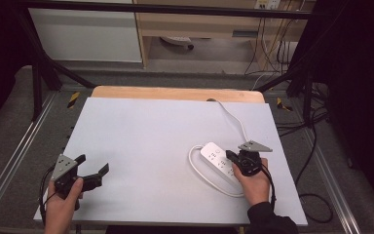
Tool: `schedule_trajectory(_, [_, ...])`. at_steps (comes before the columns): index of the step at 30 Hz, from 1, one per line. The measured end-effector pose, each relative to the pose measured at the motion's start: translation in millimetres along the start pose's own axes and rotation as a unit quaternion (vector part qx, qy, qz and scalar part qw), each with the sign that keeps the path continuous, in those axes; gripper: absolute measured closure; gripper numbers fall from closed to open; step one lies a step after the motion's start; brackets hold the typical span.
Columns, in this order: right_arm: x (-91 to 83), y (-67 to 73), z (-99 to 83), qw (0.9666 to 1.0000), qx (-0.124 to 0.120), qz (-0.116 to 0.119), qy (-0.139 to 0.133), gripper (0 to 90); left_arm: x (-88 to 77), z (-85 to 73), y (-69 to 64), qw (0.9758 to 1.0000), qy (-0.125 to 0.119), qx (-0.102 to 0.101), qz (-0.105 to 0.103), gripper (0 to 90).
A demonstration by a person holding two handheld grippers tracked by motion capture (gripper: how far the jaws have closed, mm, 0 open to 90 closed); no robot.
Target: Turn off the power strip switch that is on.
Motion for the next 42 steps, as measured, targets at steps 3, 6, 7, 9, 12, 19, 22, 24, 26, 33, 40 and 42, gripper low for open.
schedule_trajectory(3, [1.2,-0.7,-3.5,1.0,0.001,-0.001,0.007,90.0,-0.5,0.2,0.8,1.0,-0.001,-0.001,0.001,6.1])
schedule_trajectory(6, [1.0,-1.0,-3.8,1.0,-0.001,-0.004,0.008,90.0,-0.4,-0.3,0.6,1.0,0.001,-0.001,0.001,6.1])
schedule_trajectory(7, [1.0,-1.0,-3.8,1.0,-0.001,-0.004,0.008,90.0,-0.4,-0.3,0.6,1.0,0.001,-0.002,0.001,6.1])
schedule_trajectory(9, [1.6,-0.8,-4.2,0.9999,-0.003,-0.005,0.009,90.0,-0.6,0.1,1.2,1.0,0.0,-0.001,0.003,6.1])
schedule_trajectory(12, [1.6,-1.7,-4.3,0.9999,-0.003,-0.005,0.009,90.0,-1.5,-0.1,1.5,1.0,0.0,-0.001,0.003,6.1])
schedule_trajectory(19, [4.5,-2.1,-8.1,0.9999,0.002,-0.005,0.015,90.0,-1.4,0.0,0.4,1.0,-0.001,-0.002,0.003,6.1])
schedule_trajectory(22, [5.1,-2.4,-8.2,0.9999,-0.002,-0.005,0.015,90.0,-1.4,-0.3,0.3,1.0,0.0,-0.001,0.002,6.1])
schedule_trajectory(24, [5.0,-3.0,-8.5,0.9999,-0.001,-0.007,0.014,90.0,-1.3,-0.4,0.5,1.0,0.001,-0.001,0.003,6.1])
schedule_trajectory(26, [4.3,-3.6,-8.5,0.9999,0.0,-0.008,0.015,90.0,-1.6,-0.1,0.4,1.0,0.0,-0.001,0.002,6.1])
schedule_trajectory(33, [4.9,-4.2,-9.0,0.9999,-0.001,-0.008,0.014,90.0,-2.4,-1.4,2.5,1.0,0.004,-0.001,0.006,6.2])
schedule_trajectory(40, [6.5,-3.3,-10.0,0.9998,-0.003,-0.011,0.016,90.0,-1.9,-1.9,2.2,1.0,0.006,-0.001,0.006,6.2])
schedule_trajectory(42, [6.5,-3.1,-10.5,0.9998,-0.003,-0.011,0.018,90.0,-2.2,-1.5,2.3,1.0,0.004,-0.001,0.006,6.2])
Point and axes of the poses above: each handheld gripper's, and its own axes: x roughly forward along the jaws, z roughly out of its top, y roughly to its left, the point moved 10 cm from there along x, roughly forward along the jaws, and after that the axes turned 5 degrees about z, right-handed, at the moved point
